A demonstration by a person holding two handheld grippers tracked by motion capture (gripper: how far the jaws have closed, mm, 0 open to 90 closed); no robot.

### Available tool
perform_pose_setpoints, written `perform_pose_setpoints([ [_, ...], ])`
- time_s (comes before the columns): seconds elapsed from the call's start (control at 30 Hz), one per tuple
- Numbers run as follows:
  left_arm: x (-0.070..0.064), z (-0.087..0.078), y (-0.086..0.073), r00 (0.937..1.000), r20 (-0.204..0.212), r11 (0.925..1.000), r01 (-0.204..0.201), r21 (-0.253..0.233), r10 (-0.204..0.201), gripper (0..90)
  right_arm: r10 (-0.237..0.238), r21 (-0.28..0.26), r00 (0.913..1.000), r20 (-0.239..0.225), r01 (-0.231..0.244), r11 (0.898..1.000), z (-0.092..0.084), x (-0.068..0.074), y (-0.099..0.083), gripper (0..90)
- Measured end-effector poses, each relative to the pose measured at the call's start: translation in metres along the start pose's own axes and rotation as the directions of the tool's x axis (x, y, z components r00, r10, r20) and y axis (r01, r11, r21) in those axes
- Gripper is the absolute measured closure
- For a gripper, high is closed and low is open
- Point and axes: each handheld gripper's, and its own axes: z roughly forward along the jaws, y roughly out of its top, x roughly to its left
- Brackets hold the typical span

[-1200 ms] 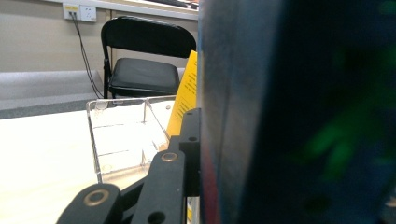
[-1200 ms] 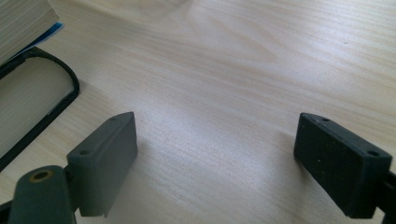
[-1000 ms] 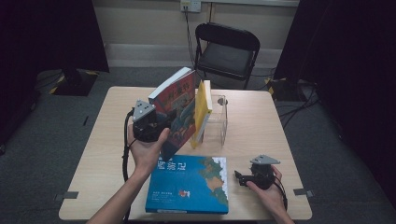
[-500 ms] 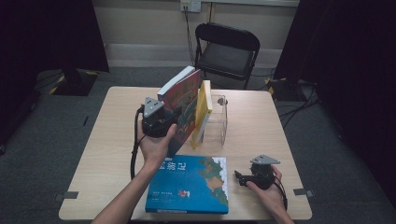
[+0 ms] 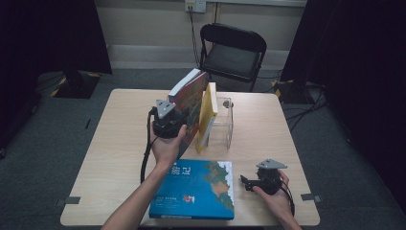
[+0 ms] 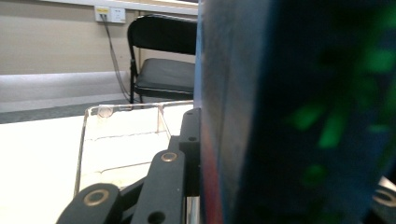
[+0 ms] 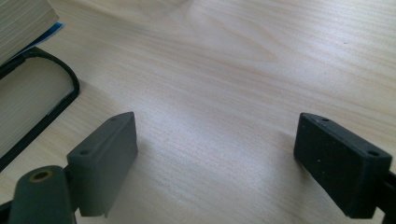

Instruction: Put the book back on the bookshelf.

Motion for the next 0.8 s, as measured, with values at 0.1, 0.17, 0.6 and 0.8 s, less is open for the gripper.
perform_pose_setpoints([
  [0.1, 0.0, 0.006, -0.004, 0.9999, -0.013, 1.0, 0.006, 0.001, -0.006, 74.7, 0.001, 0.0, 1.0, 0.0, -0.001, 1.0, 0.0, 0.0, 0.0, 13.3],
  [0.17, 0.0, 0.009, -0.005, 0.9998, -0.02, 1.0, 0.006, 0.003, -0.006, 74.7, 0.0, -0.001, 1.0, 0.0, 0.0, 1.0, 0.0, 0.0, 0.0, 13.4],
  [0.6, -0.005, 0.026, -0.025, 0.9979, -0.064, 0.9998, -0.009, -0.017, 0.008, 74.7, -0.003, -0.002, 1.0, -0.001, 0.003, 1.0, 0.0, 0.0, 0.0, 13.6],
  [0.8, -0.004, 0.029, -0.039, 0.998, -0.063, 0.9999, -0.012, 0.002, 0.013, 74.6, -0.003, -0.001, 1.0, -0.002, 0.003, 1.0, 0.0, 0.0, 0.0, 13.6],
])
